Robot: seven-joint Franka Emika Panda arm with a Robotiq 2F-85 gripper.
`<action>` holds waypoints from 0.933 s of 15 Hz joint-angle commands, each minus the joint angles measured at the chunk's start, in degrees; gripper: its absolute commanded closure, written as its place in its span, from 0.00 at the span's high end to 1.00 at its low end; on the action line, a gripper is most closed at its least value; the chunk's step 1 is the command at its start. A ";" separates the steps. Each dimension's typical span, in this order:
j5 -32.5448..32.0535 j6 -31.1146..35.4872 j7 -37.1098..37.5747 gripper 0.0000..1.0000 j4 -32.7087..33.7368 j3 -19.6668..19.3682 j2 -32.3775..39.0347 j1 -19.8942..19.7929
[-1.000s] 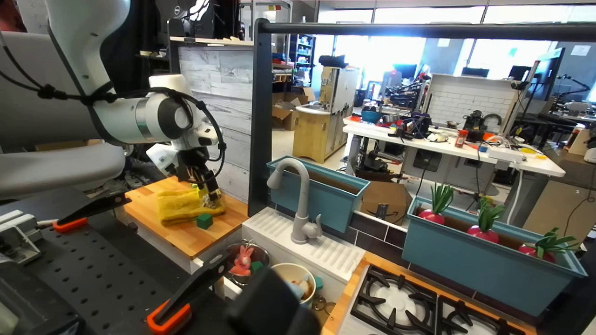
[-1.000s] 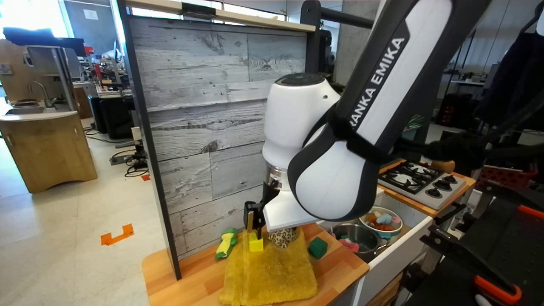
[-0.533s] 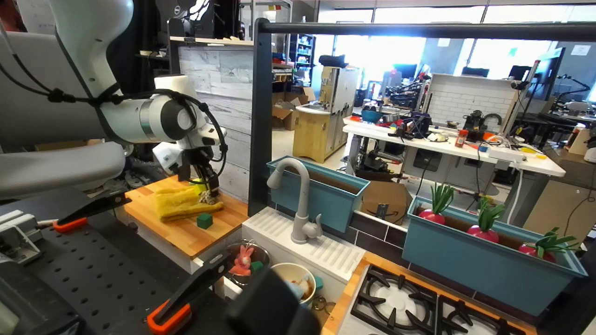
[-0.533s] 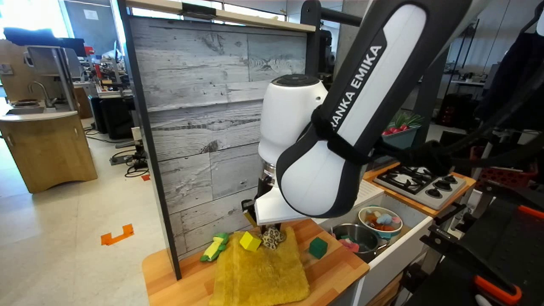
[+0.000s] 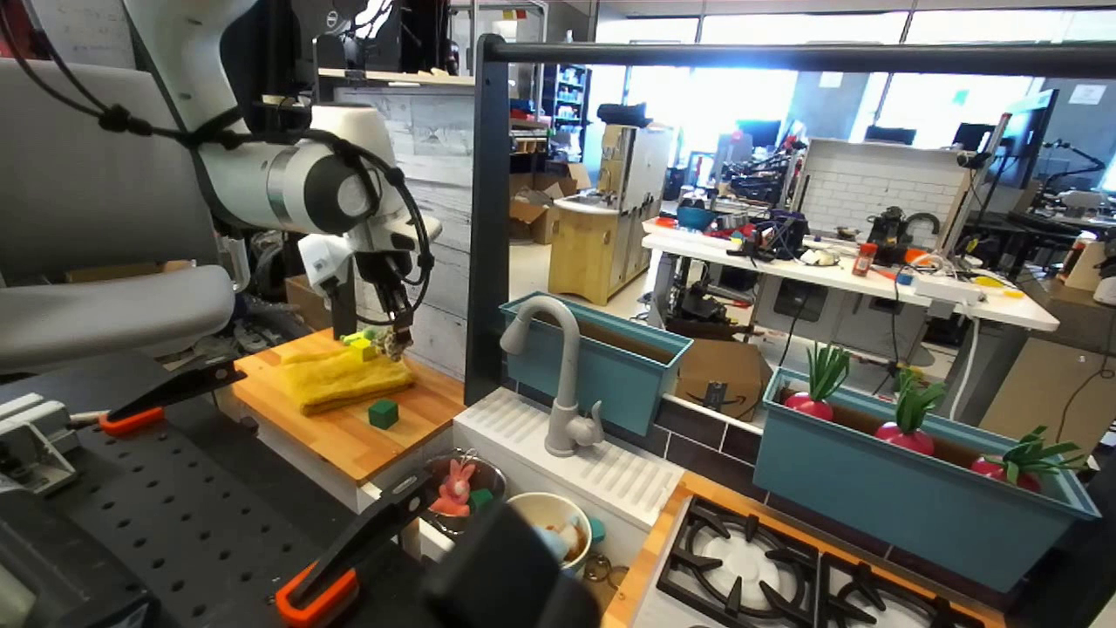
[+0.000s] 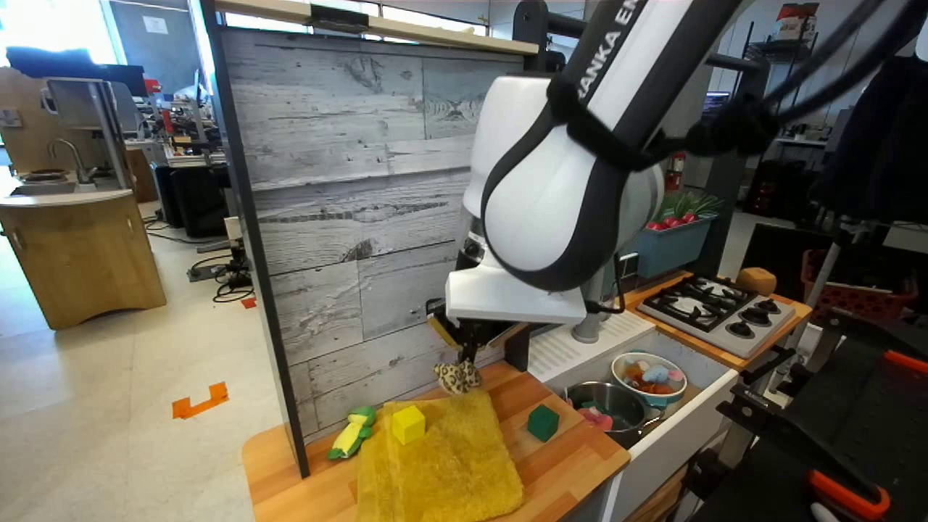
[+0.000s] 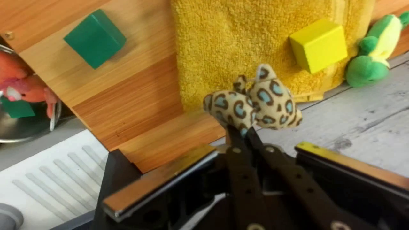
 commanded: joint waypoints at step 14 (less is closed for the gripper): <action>-9.58 -8.02 11.27 0.01 -12.53 -16.93 2.75 7.48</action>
